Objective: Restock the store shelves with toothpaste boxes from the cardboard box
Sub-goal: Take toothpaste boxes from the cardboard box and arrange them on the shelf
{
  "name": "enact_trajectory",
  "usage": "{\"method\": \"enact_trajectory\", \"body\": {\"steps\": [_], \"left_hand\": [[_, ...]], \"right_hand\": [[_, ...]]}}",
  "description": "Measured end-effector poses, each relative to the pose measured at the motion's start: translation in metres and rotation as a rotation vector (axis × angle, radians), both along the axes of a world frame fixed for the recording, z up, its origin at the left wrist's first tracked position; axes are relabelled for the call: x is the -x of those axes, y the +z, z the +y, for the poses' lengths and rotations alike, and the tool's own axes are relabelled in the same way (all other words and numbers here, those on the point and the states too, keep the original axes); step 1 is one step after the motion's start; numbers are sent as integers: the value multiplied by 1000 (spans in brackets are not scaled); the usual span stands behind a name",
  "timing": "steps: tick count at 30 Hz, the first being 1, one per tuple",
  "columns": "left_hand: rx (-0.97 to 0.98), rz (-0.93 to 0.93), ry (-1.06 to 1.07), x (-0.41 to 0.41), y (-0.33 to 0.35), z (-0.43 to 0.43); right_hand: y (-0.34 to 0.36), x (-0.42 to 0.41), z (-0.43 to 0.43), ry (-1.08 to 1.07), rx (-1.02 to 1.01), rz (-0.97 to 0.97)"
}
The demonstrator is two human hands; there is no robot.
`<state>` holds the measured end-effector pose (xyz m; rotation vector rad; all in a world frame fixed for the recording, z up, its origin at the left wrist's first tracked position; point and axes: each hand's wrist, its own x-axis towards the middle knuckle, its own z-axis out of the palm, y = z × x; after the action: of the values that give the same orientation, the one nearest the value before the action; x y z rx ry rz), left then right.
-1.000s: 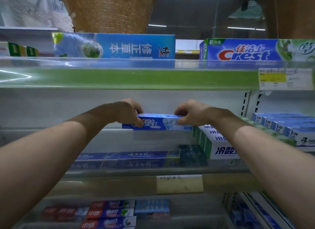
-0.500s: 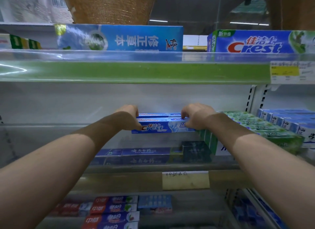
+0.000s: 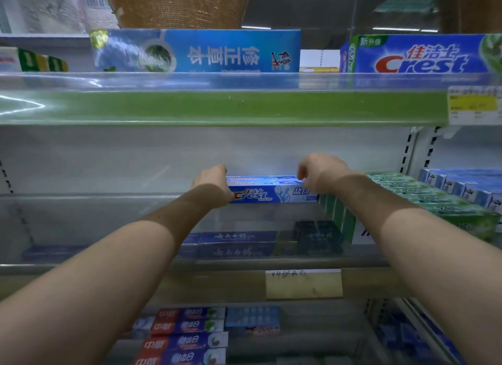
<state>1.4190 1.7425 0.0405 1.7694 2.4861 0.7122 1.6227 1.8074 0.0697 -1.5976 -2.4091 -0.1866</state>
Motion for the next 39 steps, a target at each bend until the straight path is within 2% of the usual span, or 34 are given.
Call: {"method": "enact_trajectory", "body": {"steps": [2, 4, 8, 12, 17, 27, 32, 35, 39], "left_hand": [[31, 44, -10, 1, 0, 1], [53, 106, -17, -2, 1, 1], [33, 284, -23, -13, 2, 6], [17, 324, -28, -22, 1, 7], [-1, 430, -2, -30, -1, 4], [-4, 425, 9, -36, -8, 3], [22, 433, 19, -36, -5, -3], [-78, 488, -40, -42, 0, -11], [-207, 444, -143, -68, 13, -29]], "right_hand": [[6, -5, 4, 6, 18, 149], [6, -8, 5, 10, 2, 177], [-5, -5, 0, 38, 20, 53], [-6, -3, -5, 17, -77, -85], [-6, 2, -9, 14, -102, -131], [-8, 18, -19, -35, -115, -225], [-6, 14, -26, -10, -90, -157], [-6, 10, -34, 57, -164, -79], [-2, -4, -56, 113, -207, -1]]}}
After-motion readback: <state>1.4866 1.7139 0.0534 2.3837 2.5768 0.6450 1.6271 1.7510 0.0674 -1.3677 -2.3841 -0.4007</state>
